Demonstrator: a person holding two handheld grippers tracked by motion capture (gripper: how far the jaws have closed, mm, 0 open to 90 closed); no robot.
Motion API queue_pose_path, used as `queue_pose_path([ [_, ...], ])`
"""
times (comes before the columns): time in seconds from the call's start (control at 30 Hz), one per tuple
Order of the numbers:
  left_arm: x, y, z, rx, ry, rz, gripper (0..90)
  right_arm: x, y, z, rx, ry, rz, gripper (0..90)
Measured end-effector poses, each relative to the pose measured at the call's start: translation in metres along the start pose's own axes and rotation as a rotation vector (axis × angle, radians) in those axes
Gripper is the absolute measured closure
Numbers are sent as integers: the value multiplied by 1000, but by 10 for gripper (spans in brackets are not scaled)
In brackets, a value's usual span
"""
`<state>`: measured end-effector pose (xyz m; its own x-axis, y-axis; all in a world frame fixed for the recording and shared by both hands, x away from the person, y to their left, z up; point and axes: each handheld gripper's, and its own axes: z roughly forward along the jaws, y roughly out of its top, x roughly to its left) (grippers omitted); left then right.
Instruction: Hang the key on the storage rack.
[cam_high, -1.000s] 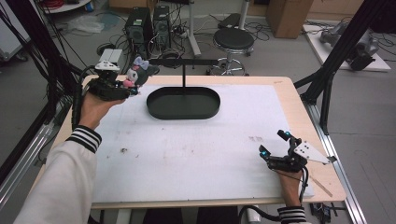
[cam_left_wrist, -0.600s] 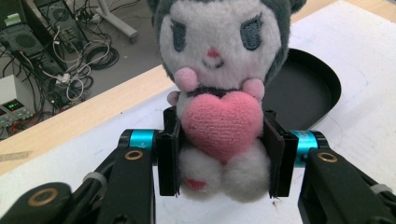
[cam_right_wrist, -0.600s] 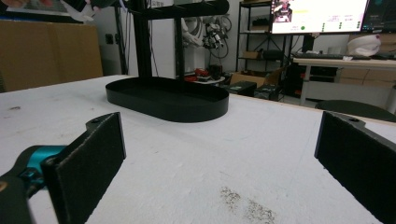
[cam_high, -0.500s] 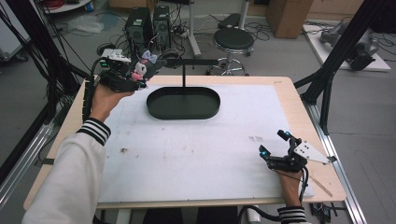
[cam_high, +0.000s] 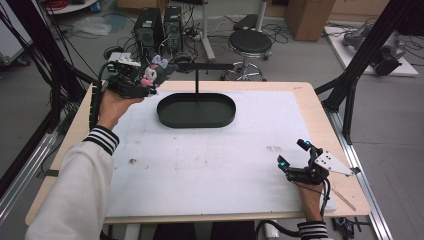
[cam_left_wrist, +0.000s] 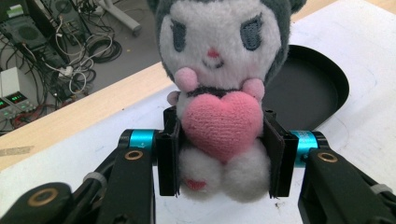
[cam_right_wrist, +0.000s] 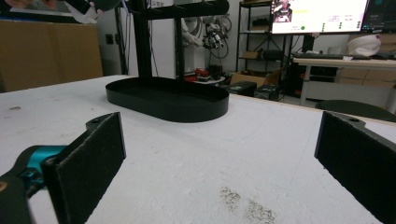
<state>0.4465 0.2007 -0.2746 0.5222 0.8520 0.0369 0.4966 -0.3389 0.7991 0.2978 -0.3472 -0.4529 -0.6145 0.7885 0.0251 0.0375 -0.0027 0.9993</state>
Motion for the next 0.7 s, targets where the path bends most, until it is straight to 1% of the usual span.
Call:
queue_pose_path([
  [0.13, 3, 0, 3, -3, 2, -17, 567, 0, 0, 0, 0, 1, -2, 8],
  [0.33, 4, 0, 8, -14, -6, -15, 566, 0, 0, 0, -1, 1, 1, 8],
  [0.43, 4, 1, 11, -10, -1, -14, 566, 0, 0, 0, -1, 0, -2, 8],
  [0.63, 5, 1, 14, -29, -8, -29, 566, 0, 0, 0, -2, -1, -3, 8],
  [0.7, 6, 2, 15, -25, -3, -29, 565, 0, 0, 0, -3, 0, -3, 8],
])
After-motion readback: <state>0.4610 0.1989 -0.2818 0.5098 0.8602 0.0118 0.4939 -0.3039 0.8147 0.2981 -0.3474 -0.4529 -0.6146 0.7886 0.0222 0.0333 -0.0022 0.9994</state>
